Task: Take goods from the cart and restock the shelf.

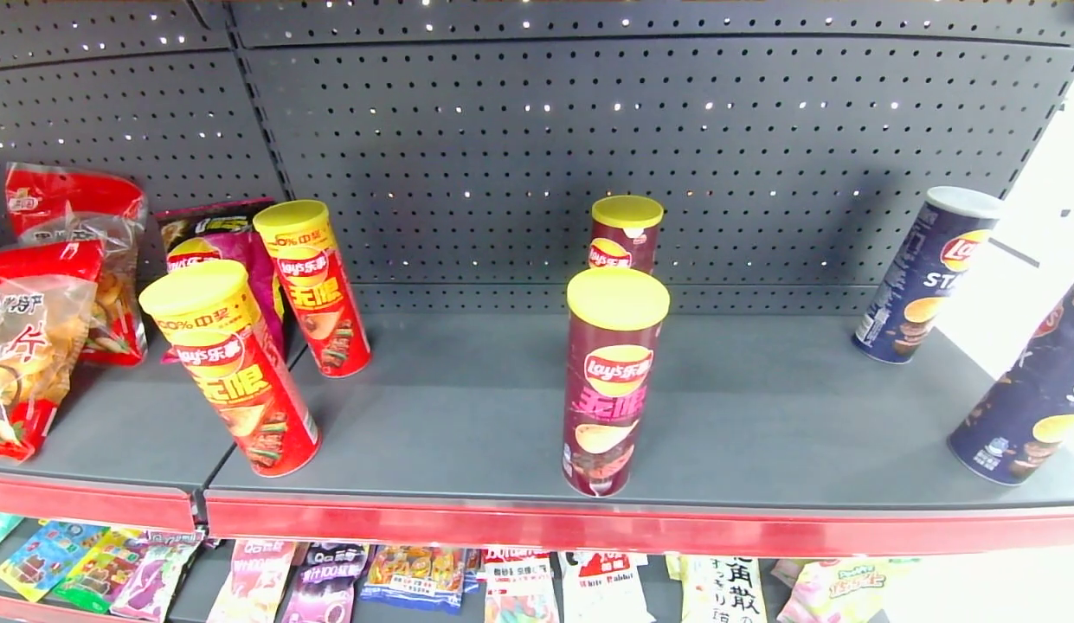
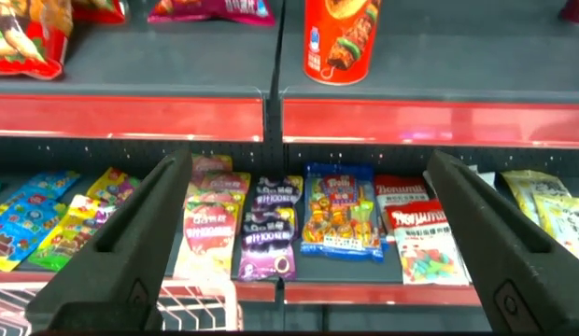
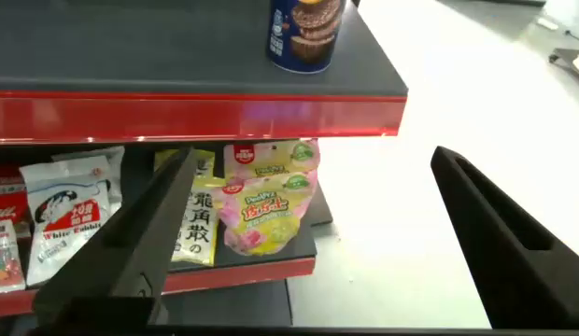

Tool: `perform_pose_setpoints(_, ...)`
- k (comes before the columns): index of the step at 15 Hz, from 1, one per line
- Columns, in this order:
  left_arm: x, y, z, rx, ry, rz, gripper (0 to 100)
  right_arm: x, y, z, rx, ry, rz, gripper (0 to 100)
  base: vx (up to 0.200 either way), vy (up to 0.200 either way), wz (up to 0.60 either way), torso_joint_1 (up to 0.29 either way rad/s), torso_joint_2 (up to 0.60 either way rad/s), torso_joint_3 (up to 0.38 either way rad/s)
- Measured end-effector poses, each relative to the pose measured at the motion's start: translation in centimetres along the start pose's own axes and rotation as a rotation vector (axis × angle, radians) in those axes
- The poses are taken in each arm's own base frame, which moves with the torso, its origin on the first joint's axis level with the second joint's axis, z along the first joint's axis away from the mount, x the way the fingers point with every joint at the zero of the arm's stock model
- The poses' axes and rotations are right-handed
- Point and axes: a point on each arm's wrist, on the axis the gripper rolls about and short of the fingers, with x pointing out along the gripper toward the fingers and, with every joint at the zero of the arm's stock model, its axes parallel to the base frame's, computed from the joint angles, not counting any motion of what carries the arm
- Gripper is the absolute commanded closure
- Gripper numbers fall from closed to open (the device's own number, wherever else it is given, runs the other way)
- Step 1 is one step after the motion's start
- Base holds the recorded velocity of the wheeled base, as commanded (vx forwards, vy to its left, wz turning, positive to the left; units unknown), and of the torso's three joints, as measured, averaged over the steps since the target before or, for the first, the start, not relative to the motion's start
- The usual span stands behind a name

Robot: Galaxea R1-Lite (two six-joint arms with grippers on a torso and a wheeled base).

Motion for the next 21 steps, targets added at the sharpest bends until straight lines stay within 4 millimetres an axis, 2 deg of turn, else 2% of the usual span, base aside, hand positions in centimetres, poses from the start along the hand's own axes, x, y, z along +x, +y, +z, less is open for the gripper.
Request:
perform_pose_setpoints(2,-0.2,0.0,-0.1,0.0,-0.025,-0.001,0,-0.1,0.0,-0.4,0.014,-0.03,0.01,0,0.0,0.0,0.0,0.0,0.0,0.0)
perform_pose_setpoints(5,-0.4,0.0,-0.1,0.001,-0.051,0.0,0,0.0,0.6,-0.2,0.098,-0.142,0.24,0,0.0,0.0,0.0,0.0,0.0,0.0)
perform_pose_setpoints(7,-0.4,0.0,-0.1,0.001,-0.057,0.0,0,0.3,0.9,-0.5,0.094,-0.174,0.301,0,0.0,0.0,0.0,0.0,0.0,0.0)
perform_pose_setpoints(11,-0.4,0.0,-0.2,0.002,-0.06,0.001,0,0.6,0.9,-1.4,0.137,-0.115,0.236,0,0.0,0.0,0.0,0.0,0.0,0.0)
perform_pose_setpoints(21,-0.5,0.1,-0.2,0.001,-0.061,0.038,0,0.6,0.9,-1.5,0.144,-0.111,0.236,0,0.0,0.0,0.0,0.0,0.0,0.0)
